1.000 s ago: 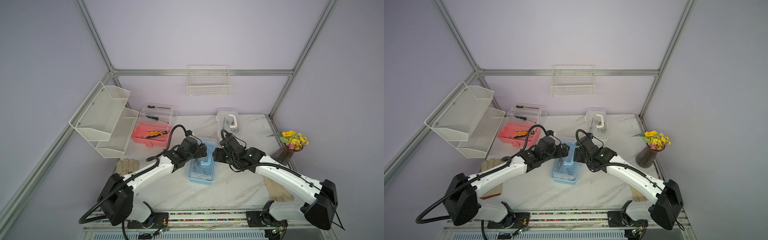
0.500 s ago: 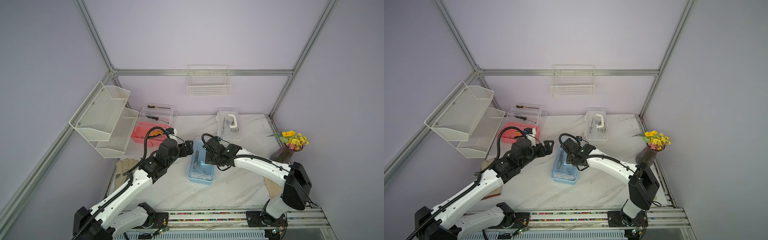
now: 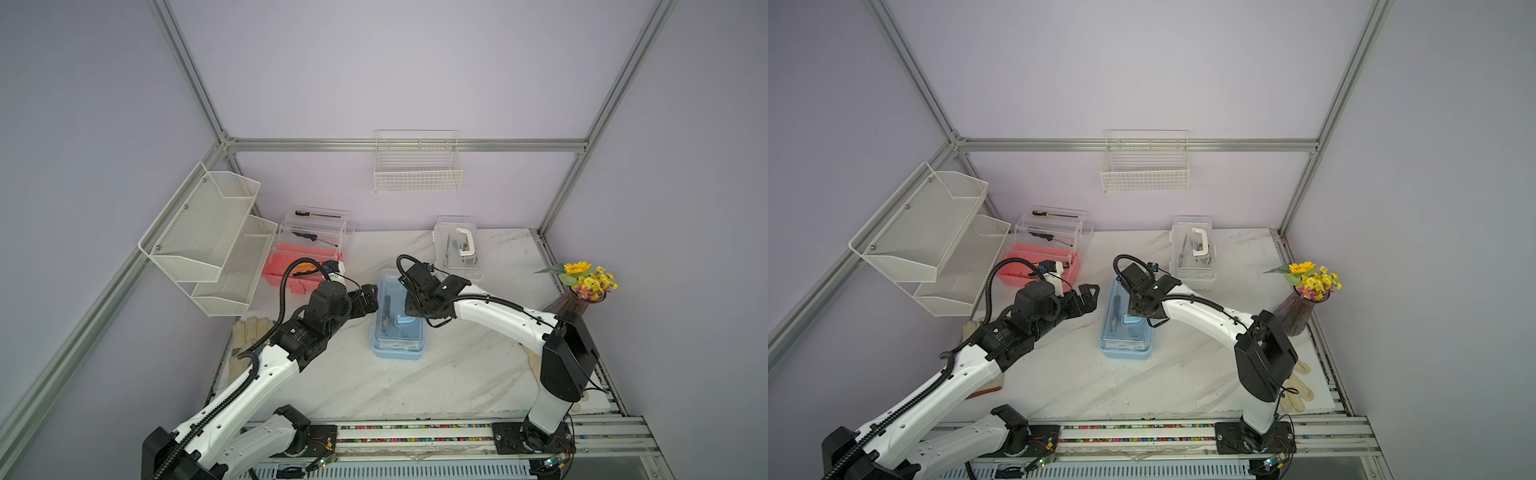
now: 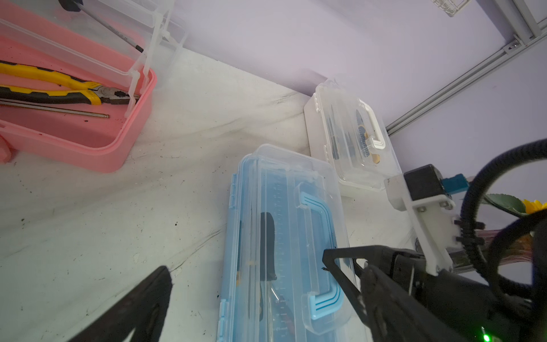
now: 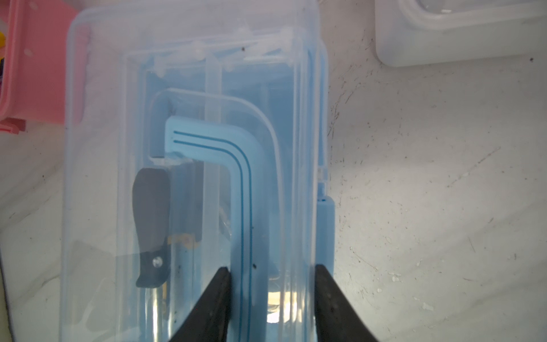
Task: Close toolboxes
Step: Move the toolbox to the center of the board.
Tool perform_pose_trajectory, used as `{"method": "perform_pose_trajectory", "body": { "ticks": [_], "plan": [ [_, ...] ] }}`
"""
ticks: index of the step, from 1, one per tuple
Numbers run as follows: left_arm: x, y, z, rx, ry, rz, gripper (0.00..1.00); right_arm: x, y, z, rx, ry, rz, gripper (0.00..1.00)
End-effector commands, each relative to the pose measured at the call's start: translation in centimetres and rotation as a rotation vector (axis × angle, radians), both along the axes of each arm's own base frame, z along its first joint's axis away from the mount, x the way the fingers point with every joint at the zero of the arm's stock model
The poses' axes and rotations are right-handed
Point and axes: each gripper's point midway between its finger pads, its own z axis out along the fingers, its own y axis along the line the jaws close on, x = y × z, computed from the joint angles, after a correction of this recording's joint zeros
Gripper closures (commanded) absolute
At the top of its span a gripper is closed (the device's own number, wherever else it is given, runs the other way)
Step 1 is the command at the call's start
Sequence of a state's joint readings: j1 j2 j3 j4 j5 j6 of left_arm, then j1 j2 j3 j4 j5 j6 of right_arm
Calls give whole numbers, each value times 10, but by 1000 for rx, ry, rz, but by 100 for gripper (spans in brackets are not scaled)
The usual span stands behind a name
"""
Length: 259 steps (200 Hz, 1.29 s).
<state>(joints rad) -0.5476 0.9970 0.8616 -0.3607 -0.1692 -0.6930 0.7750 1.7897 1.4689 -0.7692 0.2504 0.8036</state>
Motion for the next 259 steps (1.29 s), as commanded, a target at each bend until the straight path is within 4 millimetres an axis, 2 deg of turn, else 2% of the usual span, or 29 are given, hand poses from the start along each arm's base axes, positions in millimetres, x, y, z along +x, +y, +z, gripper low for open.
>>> {"method": "perform_pose_trajectory", "body": {
  "ticks": [1,46,92,123,158,191,209,223,240,259],
  "plan": [
    [-3,6,-7,12,-3,5,0,30,-23,-18,-67,1,-35,61],
    [-2,8,-13,20,15,11,0,93,-33,-21,-85,-38,-54,62],
    [-2,12,-14,32,21,16,0,158,-33,-25,-139,-109,-20,61],
    [-2,19,-16,52,28,30,0,187,-35,-26,-194,-153,39,61],
    [3,26,-18,86,49,43,0,208,-52,-24,-222,-171,26,61],
    [12,32,-22,107,66,63,0,217,-55,-5,-180,-214,16,61],
    [18,35,-24,128,83,68,0,216,-48,11,-138,-219,30,53],
    [22,39,-24,148,90,83,0,214,-43,36,-82,-261,48,41],
    [28,45,-23,170,89,104,0,207,-40,78,-26,-326,60,31],
    [39,55,-26,198,104,128,0,192,-39,122,35,-385,84,23]
  ]
}}
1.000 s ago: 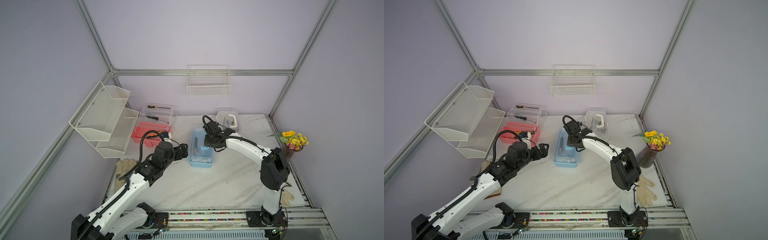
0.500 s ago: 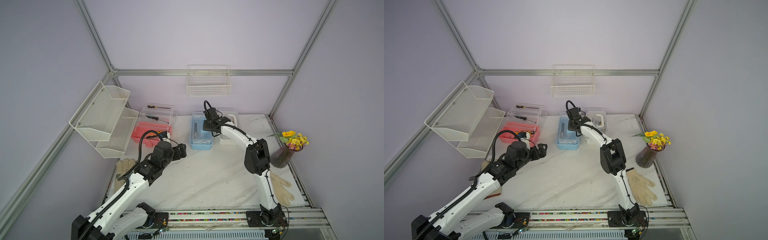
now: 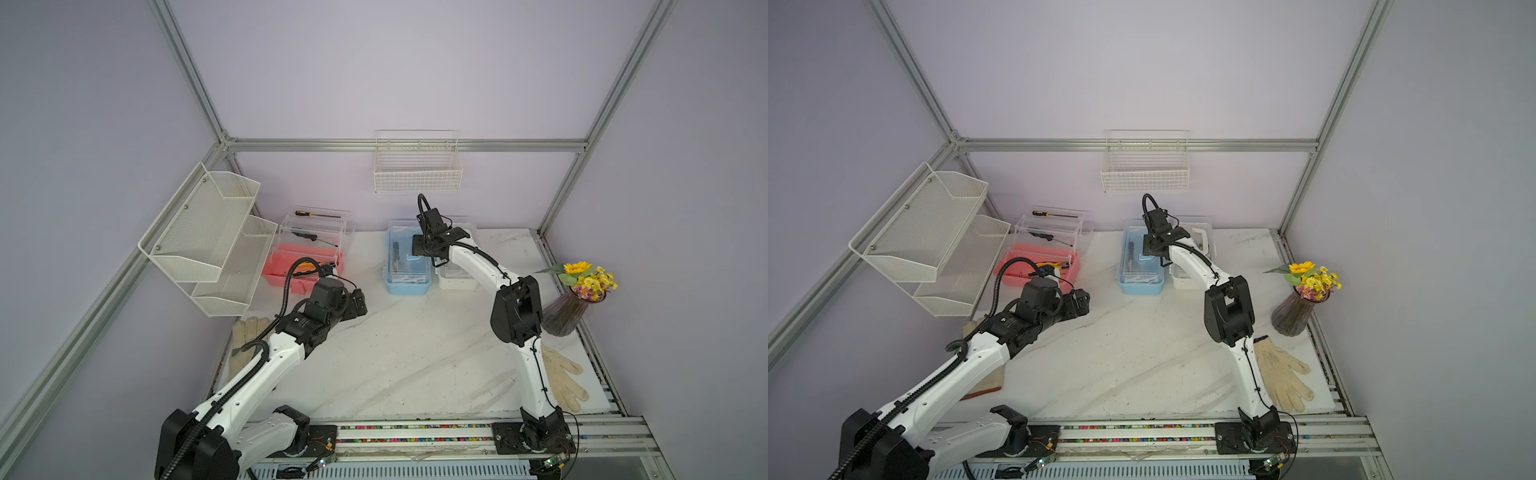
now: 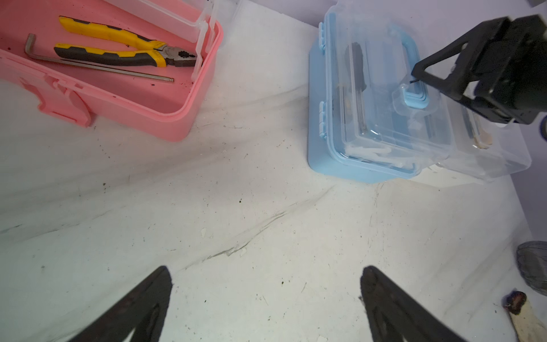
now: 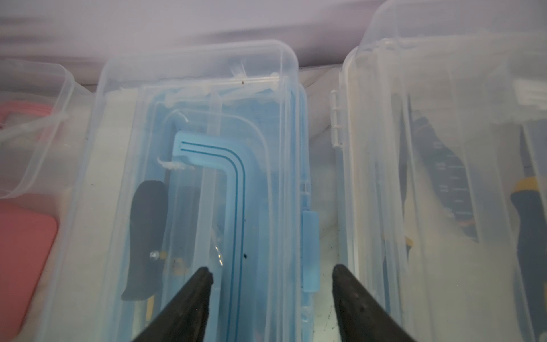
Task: Close toolboxes
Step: Move the toolbox to the center of the board.
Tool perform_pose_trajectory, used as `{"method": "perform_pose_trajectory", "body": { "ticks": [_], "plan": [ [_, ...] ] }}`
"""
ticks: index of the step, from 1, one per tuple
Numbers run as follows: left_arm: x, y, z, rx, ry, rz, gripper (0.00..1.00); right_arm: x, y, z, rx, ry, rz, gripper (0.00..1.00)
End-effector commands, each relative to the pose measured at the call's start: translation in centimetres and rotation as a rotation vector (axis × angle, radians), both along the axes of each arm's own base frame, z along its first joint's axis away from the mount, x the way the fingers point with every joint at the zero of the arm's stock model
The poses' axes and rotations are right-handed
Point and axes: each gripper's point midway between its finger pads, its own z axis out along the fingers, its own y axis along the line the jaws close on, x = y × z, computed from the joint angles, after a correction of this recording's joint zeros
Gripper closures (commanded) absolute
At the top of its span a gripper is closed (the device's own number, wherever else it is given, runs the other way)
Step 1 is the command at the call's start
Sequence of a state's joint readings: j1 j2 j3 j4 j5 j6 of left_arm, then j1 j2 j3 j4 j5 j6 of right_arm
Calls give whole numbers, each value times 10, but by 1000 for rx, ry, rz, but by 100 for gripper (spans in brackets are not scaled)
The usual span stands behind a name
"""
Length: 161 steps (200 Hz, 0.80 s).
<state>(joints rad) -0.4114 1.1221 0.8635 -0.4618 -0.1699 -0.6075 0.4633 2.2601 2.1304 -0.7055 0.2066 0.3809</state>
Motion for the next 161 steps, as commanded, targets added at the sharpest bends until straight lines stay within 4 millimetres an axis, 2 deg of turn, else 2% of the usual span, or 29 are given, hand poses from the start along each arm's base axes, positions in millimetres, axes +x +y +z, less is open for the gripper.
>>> {"method": "perform_pose_trajectory", "body": {
  "ticks": [1,17,29,52,57,59,63,90,112,125,131,135,148,161],
  "plan": [
    [22,12,33,34,-76,32,0,-18,2,95,108,-141,52,23],
    [35,23,26,70,-50,59,0,-37,0,112,139,-153,85,16],
    [47,32,19,99,-29,78,0,-54,-3,109,149,-130,105,15],
    [75,51,10,181,-3,117,0,-90,-9,85,185,-64,131,15],
    [80,53,13,193,-9,110,0,-98,-9,77,196,-46,136,15],
    [84,53,6,205,9,107,0,-102,-9,75,200,-40,138,15],
    [91,54,3,219,13,95,0,-108,-11,69,207,-27,139,16],
    [123,58,4,290,0,54,1,-150,-19,36,258,66,138,19],
    [141,66,-5,296,19,47,17,-178,-20,23,292,102,146,22],
    [149,73,-16,295,45,54,47,-190,-23,20,296,113,148,22],
    [152,77,-20,295,55,61,53,-195,-24,18,298,117,151,22],
    [154,79,-22,295,60,65,52,-198,-25,17,302,119,154,22],
    [159,81,-34,290,84,59,36,-204,-27,17,307,117,157,22],
    [162,80,-46,287,116,42,33,-209,-29,17,308,118,159,22]
  ]
}}
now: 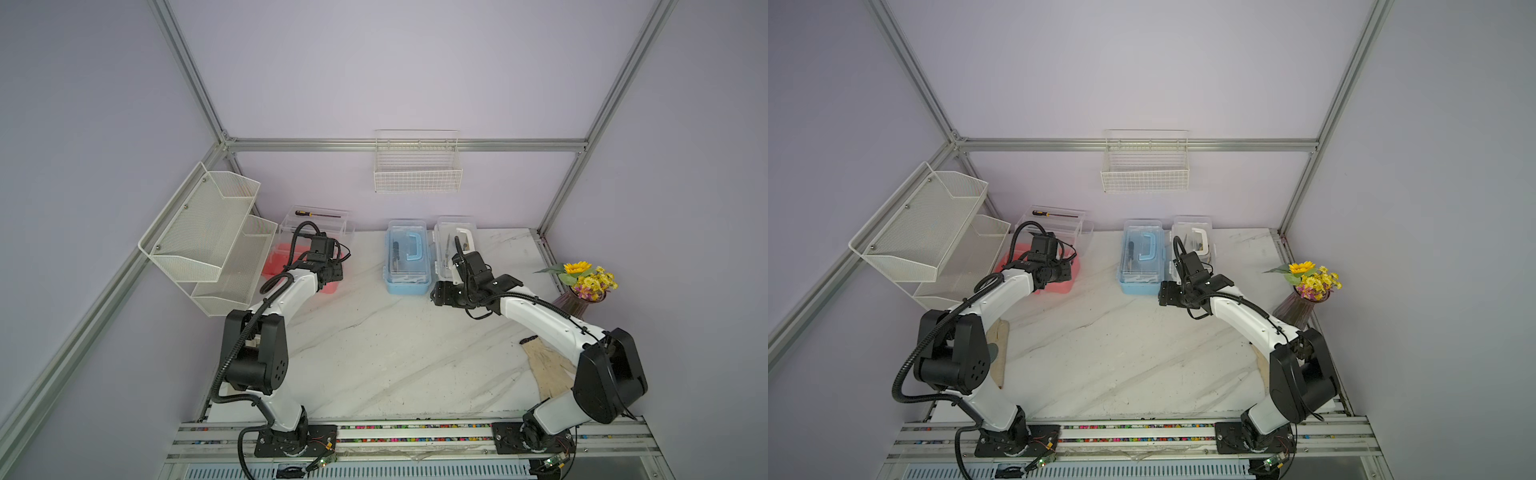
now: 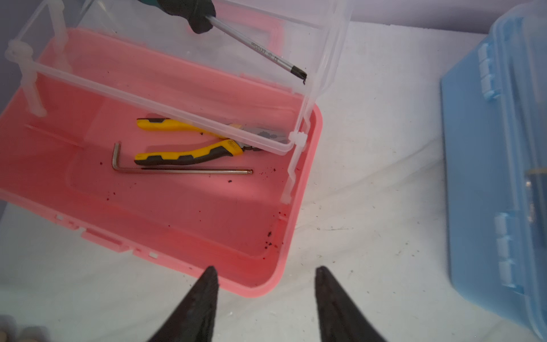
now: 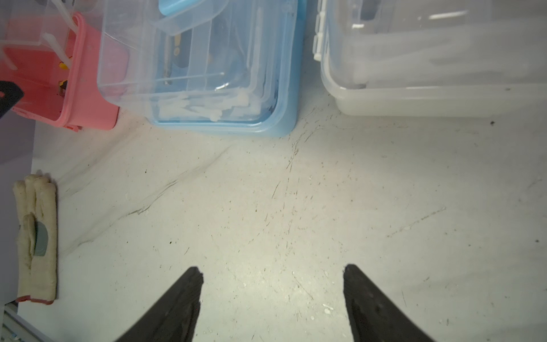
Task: Close toolboxes
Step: Move the toolbox to the center of the board.
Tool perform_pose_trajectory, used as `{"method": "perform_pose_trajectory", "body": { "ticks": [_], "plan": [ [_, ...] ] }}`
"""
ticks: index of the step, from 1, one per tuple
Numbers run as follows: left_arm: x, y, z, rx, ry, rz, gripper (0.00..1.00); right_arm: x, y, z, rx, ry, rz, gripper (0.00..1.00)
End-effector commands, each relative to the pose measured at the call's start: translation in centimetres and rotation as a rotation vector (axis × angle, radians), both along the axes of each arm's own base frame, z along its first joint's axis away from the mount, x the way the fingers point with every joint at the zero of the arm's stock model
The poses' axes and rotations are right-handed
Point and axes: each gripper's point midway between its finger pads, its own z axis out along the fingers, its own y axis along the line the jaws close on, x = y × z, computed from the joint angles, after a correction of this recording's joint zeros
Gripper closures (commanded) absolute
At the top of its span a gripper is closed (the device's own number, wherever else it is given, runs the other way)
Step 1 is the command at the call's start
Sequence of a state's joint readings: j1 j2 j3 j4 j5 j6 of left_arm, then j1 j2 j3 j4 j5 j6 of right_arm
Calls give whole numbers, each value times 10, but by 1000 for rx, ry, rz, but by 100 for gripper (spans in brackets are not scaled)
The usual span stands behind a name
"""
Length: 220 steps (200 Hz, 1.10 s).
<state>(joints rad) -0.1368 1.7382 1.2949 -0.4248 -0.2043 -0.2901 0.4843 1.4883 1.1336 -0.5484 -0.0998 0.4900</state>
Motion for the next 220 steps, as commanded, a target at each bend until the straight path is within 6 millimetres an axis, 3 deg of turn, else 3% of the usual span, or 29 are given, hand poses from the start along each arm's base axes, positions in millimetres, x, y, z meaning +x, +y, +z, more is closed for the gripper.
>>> {"method": "perform_pose_trajectory", "body": {
  "ticks": [1,21,40,72,111,144,175,220],
  "plan": [
    [18,-1,1,-5,-10,-34,33,-2,6,26,71,-71,8,22],
    [22,-3,-16,-5,31,-44,28,-6,4,26,73,-70,7,22],
    [27,-6,-27,-7,52,-57,30,-8,3,23,68,-61,7,22],
    [30,-10,-40,-16,89,-77,41,-15,-1,19,63,-48,-1,23],
    [22,-20,-37,-80,97,-87,56,-18,-5,13,50,-33,-10,23],
    [8,-40,-39,-109,113,-124,62,-21,-2,8,65,-24,5,23],
    [-17,-53,-51,-124,179,-126,71,-25,-4,1,54,-3,7,23],
    [-55,-83,-47,-186,190,-122,71,-34,-7,3,64,-11,12,23]
  ]
}}
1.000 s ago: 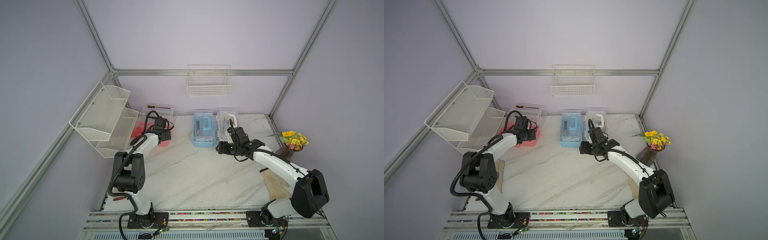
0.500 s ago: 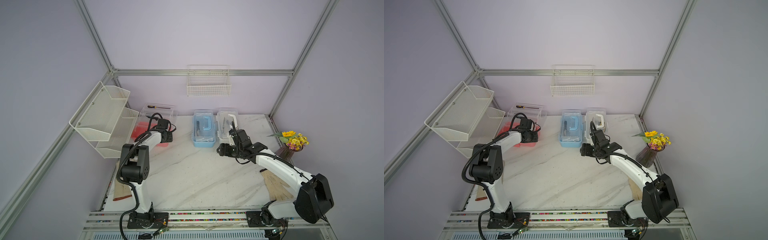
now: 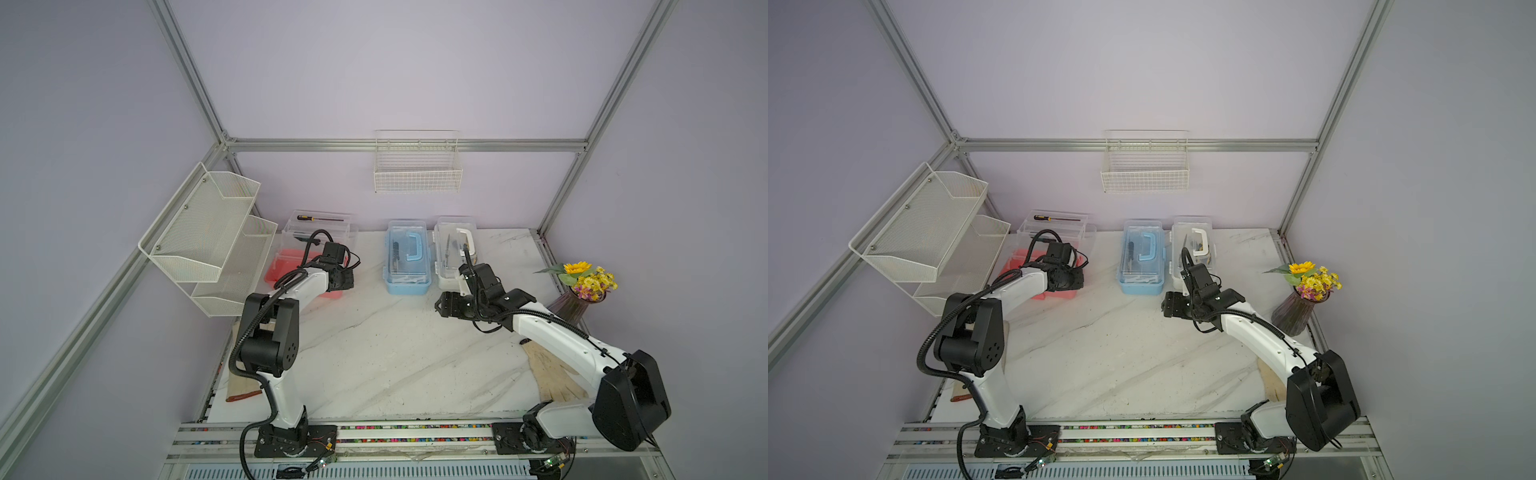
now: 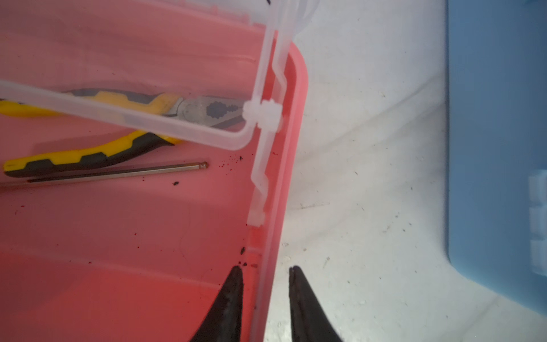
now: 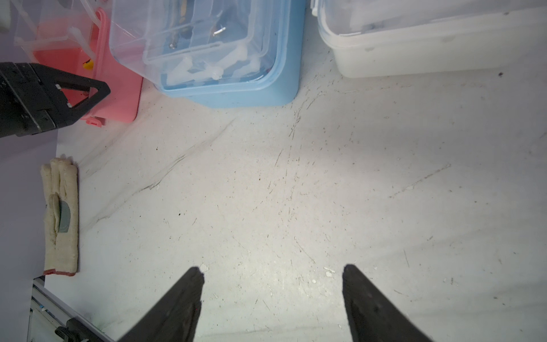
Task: Close toolboxes
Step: Move the toolbox to the center of the board.
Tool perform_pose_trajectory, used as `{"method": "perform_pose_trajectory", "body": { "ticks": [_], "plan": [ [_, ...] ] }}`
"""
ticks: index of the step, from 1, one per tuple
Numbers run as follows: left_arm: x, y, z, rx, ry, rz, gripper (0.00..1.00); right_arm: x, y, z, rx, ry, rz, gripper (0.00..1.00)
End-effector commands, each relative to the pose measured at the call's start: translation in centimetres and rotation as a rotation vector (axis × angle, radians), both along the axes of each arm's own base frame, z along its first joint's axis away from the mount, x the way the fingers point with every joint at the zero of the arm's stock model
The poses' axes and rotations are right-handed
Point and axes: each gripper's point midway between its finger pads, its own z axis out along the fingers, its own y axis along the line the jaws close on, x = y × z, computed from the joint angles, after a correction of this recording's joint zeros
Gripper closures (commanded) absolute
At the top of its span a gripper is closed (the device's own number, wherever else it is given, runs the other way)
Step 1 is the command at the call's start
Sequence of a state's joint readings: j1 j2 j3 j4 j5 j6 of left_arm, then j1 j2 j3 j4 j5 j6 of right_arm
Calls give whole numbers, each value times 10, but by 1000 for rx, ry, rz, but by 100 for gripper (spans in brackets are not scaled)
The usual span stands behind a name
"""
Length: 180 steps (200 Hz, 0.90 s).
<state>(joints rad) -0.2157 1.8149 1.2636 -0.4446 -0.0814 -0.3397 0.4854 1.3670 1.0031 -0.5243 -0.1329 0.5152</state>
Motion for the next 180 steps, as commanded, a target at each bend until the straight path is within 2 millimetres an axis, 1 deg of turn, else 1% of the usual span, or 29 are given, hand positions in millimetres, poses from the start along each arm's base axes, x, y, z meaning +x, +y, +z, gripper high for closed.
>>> {"method": "perform_pose_trajectory", "body": {
  "ticks": [1,32,62,95,128,152,165,180],
  "plan": [
    [-37,-29,4,-80,53,-7,71,-5,1,7,22,-20,8,23],
    [-63,-55,4,-105,63,-12,71,-10,-3,7,24,-18,-2,23],
    [-82,-82,7,-127,62,-44,71,-13,-6,10,23,-26,-12,23],
    [-94,-114,14,-173,60,-78,71,-12,-5,12,24,-28,-9,23],
    [-104,-159,18,-225,61,-152,71,-11,-10,11,12,-24,-34,23],
    [-107,-191,24,-286,56,-203,71,-12,-14,17,26,-33,-58,23],
    [-108,-211,29,-340,46,-233,71,-13,-18,21,25,-43,-69,23],
    [-110,-227,39,-374,32,-261,71,-13,-21,25,19,-51,-77,23]
  ]
}}
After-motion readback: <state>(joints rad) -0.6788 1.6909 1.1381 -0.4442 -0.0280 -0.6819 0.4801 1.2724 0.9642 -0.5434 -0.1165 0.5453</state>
